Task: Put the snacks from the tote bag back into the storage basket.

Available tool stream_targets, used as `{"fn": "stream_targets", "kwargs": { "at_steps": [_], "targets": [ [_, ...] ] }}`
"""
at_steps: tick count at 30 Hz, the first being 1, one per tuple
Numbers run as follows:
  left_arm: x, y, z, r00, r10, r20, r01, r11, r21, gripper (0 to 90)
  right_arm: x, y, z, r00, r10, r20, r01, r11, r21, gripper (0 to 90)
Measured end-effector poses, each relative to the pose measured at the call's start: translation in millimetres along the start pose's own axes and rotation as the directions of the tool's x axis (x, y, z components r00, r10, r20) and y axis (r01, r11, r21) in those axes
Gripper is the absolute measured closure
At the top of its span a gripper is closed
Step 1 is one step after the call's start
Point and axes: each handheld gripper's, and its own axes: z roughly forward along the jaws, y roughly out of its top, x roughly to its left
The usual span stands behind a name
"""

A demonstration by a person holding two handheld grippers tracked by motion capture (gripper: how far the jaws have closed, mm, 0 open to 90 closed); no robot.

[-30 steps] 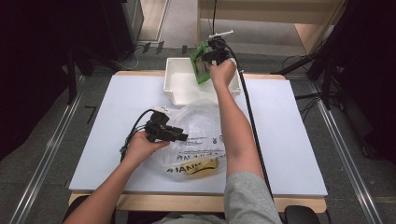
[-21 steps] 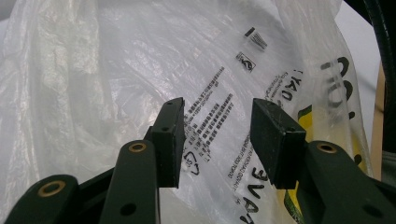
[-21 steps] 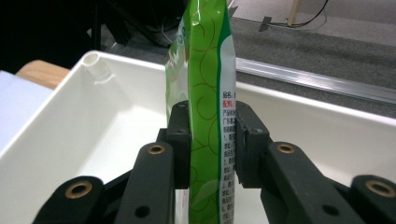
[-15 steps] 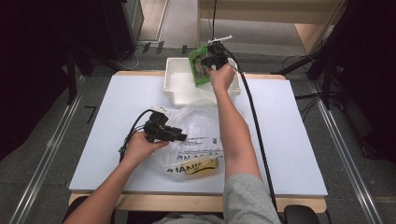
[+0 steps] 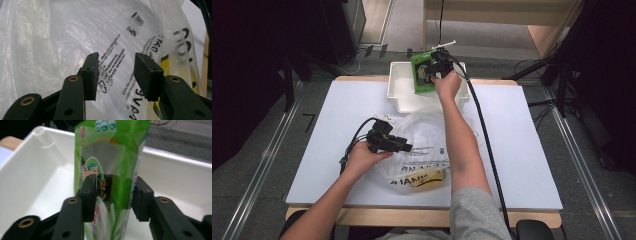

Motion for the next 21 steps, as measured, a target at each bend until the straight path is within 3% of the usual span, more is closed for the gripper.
{"fn": "stream_targets", "kwargs": {
  "at_steps": [13, 21],
  "targets": [
    [0.1, -0.3, -0.5, 1.0000, -0.006, -0.006, 0.006, 1.0000, -0.002, 56.2, -0.9, -4.3, 7.4, 0.9990, 0.017, 0.041, -0.017, 1.000, 0.019, 44.1],
    [0.5, -0.4, -0.1, 0.9999, 0.000, -0.010, 0.000, 1.0000, 0.003, 56.1, -1.7, -6.4, 12.1, 0.9985, 0.016, 0.053, -0.018, 0.999, 0.036, 46.6]
  ]
}}
